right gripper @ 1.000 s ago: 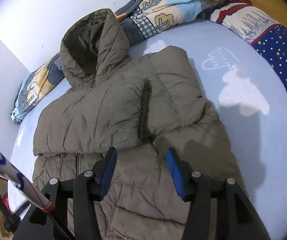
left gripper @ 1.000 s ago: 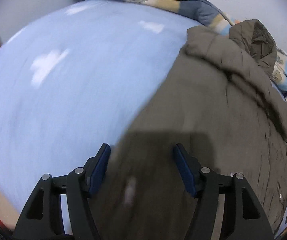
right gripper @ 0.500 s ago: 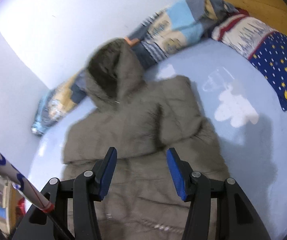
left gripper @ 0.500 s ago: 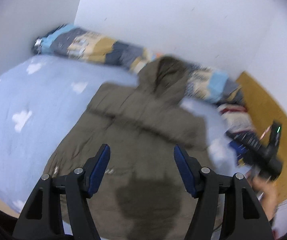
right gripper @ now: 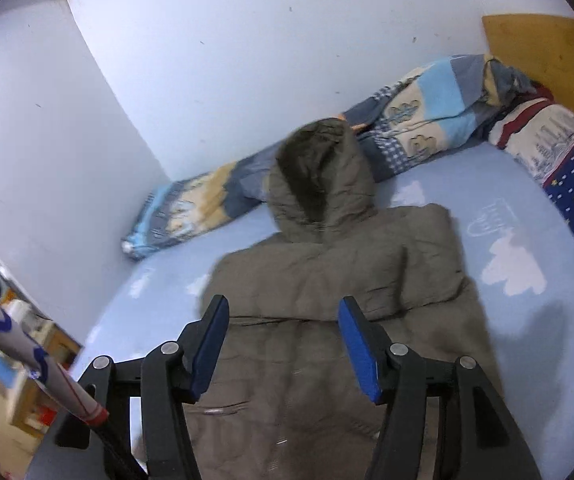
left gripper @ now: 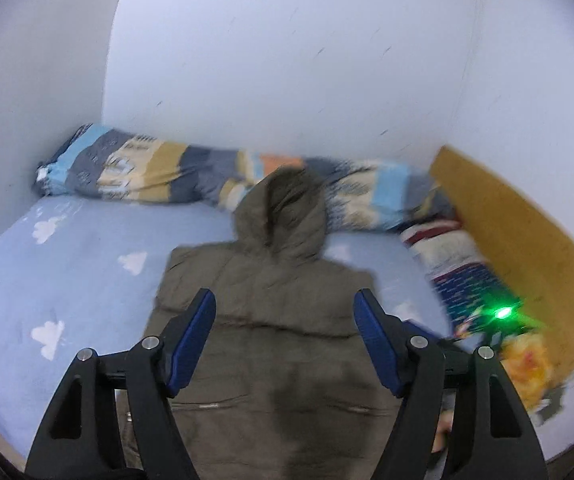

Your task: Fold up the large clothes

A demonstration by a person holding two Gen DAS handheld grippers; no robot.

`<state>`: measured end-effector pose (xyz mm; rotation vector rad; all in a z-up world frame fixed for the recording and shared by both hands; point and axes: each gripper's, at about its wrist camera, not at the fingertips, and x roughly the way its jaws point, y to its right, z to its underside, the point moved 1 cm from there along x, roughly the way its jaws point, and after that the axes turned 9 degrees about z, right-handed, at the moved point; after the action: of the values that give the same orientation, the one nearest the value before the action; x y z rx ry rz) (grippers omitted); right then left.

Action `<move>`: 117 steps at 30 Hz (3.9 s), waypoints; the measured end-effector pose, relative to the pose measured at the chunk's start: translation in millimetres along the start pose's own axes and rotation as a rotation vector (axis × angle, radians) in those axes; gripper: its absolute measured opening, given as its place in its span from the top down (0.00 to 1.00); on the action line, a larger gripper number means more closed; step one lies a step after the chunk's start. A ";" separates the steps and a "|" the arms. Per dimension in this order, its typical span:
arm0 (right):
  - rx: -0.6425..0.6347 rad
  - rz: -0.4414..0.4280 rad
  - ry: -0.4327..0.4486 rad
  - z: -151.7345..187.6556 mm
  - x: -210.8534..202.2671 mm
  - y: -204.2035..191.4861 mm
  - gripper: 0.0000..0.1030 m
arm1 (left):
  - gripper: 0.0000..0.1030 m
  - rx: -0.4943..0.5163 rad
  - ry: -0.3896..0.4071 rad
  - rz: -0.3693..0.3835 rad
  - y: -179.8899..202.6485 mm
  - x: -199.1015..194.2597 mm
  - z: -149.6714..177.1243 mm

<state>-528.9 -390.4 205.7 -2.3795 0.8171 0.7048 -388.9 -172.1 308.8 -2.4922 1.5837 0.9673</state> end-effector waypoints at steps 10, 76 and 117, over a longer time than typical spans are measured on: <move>-0.026 0.145 -0.201 18.7 114.6 14.1 0.58 | 0.32 -0.058 -0.240 -0.186 -114.8 164.9 79.7; -0.030 0.239 -0.435 1.3 229.8 18.9 0.50 | 0.27 -0.006 -0.388 -0.216 -177.7 298.2 65.3; -0.080 0.424 -0.092 -264.1 382.6 12.4 0.94 | 0.27 0.051 -0.310 -0.103 -151.0 274.2 51.8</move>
<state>-196.9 -712.7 158.7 -2.2406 1.2928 1.0212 -210.1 -303.0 81.6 -2.2310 1.3545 1.2101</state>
